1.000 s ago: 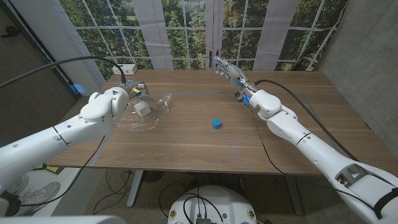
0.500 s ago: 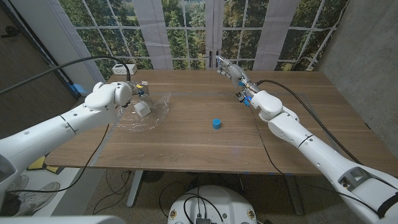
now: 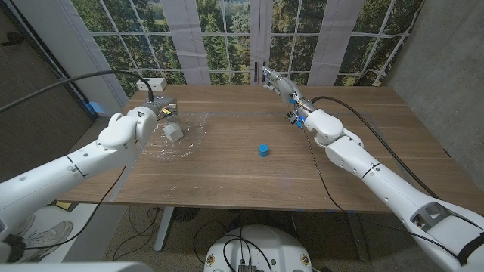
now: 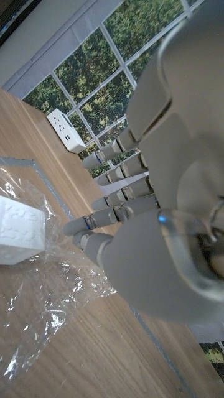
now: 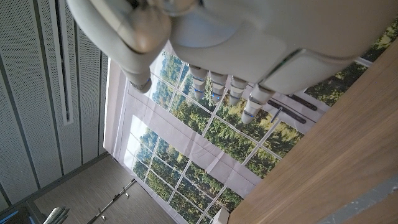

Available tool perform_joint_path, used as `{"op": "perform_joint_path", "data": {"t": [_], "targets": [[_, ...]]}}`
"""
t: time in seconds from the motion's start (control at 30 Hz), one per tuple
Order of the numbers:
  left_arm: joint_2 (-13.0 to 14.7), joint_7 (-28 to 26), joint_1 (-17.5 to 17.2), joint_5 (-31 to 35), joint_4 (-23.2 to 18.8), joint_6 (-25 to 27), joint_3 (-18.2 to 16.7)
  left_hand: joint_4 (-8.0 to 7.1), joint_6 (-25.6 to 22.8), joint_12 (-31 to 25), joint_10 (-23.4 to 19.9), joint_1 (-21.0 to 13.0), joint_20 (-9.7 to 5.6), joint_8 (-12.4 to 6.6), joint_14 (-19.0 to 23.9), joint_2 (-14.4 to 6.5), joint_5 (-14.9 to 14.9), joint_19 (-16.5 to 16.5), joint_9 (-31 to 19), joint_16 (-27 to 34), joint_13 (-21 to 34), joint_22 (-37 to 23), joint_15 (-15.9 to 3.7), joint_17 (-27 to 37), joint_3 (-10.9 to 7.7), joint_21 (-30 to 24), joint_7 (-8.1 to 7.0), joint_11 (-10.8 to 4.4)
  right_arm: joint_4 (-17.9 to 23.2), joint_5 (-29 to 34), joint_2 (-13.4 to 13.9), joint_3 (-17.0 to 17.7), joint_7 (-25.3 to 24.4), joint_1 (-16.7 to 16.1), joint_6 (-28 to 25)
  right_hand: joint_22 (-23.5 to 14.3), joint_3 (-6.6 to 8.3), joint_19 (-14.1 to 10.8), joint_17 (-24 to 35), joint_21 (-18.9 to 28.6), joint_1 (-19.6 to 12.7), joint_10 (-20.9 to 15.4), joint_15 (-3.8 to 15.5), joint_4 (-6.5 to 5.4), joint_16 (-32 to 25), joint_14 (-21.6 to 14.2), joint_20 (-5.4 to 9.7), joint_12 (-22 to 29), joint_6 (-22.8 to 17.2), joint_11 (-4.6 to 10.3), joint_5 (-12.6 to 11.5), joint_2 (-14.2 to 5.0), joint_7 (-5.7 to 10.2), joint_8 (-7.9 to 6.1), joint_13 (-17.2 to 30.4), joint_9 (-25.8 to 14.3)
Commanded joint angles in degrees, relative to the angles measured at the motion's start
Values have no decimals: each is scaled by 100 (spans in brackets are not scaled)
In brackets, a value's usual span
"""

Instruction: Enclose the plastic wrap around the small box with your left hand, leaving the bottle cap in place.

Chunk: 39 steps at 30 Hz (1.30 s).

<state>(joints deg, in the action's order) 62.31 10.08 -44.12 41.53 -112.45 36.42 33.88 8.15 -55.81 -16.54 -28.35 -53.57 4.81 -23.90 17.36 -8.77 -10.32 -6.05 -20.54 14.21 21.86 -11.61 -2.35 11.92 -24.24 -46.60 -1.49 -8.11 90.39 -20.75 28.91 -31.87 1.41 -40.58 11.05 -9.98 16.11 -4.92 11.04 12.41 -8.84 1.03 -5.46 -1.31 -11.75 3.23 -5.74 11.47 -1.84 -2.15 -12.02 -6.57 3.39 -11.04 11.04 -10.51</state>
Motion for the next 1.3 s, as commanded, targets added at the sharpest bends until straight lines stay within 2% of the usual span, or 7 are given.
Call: {"op": "perform_joint_path", "data": {"t": [0.03,0.3,0.47,0.97,1.03,1.1,1.3], "targets": [[663,-57,-770,-137,-738,181,-601,-110,262,52,138,72,26,-84,-114,-91,-68,-43,-163,-11,64,-21,-315,54,-19,-59,-113,-39,35,11,-20,-25,-9,27,-68,-34,28,-4,16,-12,30,-19,-19,-21,-7,-47,-23,0,14,29,31,10,41,16,31,-18],[904,1218,-561,584,-1019,356,-238,-117,72,10,-16,122,-112,-352,-94,-1,-96,-78,-337,-9,115,-8,-389,57,7,-108,-220,-157,55,-6,-67,-33,-83,18,-140,-34,36,-3,15,-17,29,-16,-18,-23,-5,-49,-27,-1,35,31,29,3,59,22,31,-18],[630,2329,-308,2144,-908,650,309,-77,31,-53,-225,116,-166,-423,56,62,-89,-127,-339,37,146,4,-522,42,9,-146,-285,-270,39,-48,-87,-60,-40,66,-234,-35,40,-4,16,-19,29,-20,-16,-26,-4,-50,-22,0,40,28,29,-2,67,23,31,-18],[-96,3613,-446,3749,-208,774,328,9,16,-130,-560,94,-147,-417,376,195,5,-222,-189,104,193,26,-672,-10,17,-223,-269,-203,-62,-1,-177,-140,-80,179,-339,-35,56,-2,19,-26,33,-8,-8,-41,0,-48,-17,-4,57,30,28,-27,78,23,31,-18],[-324,4331,-272,3811,-65,769,256,-223,759,-29,-458,555,-131,-39,402,288,45,-224,-12,88,202,38,-625,2,241,-250,-338,-106,-64,11,-191,-153,-95,195,-362,-36,58,-2,20,-26,34,-8,-7,-42,0,-48,-15,-4,57,31,28,-30,84,23,31,-18],[-360,3836,-499,3565,-65,874,34,-481,1305,114,-271,1087,-43,373,351,329,26,-50,221,18,123,47,-433,-6,444,-190,-416,144,-103,12,-207,-160,-72,211,-314,-36,60,-1,20,-28,34,-8,-9,-44,-1,-51,-17,-4,56,32,28,-31,85,22,31,-18],[-526,4070,-443,3325,132,754,-101,-1027,2519,412,357,2249,249,1267,22,444,-23,443,687,-194,-93,55,-33,-32,907,61,-343,472,-75,14,-207,-143,-131,184,-330,-36,62,-5,21,-28,38,-7,-12,-49,1,-49,-17,-3,57,30,29,-33,87,20,31,-18]]}}
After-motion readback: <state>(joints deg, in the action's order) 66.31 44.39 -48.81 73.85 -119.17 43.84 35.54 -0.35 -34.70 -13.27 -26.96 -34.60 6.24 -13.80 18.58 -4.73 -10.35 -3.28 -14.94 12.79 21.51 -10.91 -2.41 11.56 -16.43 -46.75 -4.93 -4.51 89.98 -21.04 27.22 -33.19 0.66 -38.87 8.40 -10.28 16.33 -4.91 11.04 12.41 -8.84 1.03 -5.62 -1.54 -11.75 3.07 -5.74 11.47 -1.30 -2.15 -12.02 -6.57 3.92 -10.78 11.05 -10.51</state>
